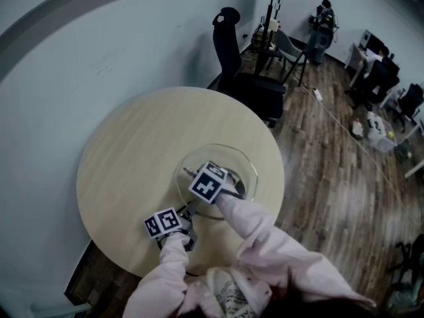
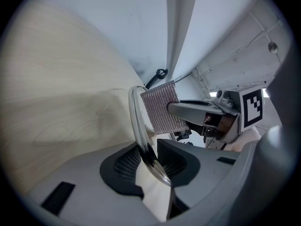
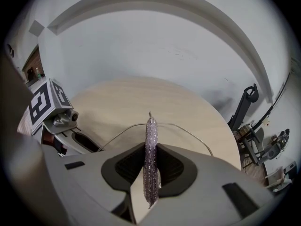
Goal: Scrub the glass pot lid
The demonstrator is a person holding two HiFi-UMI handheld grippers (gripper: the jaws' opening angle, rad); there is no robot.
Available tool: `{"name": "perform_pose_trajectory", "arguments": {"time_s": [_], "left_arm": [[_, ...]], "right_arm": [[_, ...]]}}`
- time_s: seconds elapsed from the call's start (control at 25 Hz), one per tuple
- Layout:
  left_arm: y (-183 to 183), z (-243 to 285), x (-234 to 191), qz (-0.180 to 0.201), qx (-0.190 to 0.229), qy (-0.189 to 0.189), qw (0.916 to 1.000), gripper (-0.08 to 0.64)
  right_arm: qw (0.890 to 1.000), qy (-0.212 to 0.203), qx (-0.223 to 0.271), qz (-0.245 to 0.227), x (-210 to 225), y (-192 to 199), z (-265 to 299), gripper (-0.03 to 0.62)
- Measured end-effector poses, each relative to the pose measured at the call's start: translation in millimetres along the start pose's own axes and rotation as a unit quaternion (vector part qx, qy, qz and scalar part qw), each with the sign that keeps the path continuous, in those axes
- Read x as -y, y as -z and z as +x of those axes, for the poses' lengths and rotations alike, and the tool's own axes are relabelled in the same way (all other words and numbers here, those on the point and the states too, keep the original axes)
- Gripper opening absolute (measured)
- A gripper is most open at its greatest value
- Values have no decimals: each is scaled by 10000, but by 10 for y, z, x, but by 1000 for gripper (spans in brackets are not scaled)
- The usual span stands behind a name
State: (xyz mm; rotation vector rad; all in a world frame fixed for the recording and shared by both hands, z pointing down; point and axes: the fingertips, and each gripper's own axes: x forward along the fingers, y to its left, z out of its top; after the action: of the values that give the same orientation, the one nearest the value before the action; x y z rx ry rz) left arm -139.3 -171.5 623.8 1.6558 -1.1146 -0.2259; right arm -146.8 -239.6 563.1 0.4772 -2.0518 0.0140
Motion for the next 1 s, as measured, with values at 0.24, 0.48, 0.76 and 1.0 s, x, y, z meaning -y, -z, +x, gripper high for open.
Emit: {"name": "perform_pose_trajectory", "arguments": {"time_s": [0.24, 0.48, 0.76, 1.0], "left_arm": [[4, -4, 3, 26, -22, 22, 10000, 120], [6, 2, 2, 27, -41, 53, 10000, 120], [-11, -8, 18, 44, -49, 107, 9999, 120], [6, 0, 19, 52, -55, 125, 9999, 121]], "right_arm": [[10000, -23, 55, 22, -83, -61, 14, 74], [9999, -47, 85, 67, -141, -121, 25, 74], [9999, -23, 100, 99, -193, -163, 9, 74], [9999, -53, 124, 41, -273, -172, -6, 74]]}}
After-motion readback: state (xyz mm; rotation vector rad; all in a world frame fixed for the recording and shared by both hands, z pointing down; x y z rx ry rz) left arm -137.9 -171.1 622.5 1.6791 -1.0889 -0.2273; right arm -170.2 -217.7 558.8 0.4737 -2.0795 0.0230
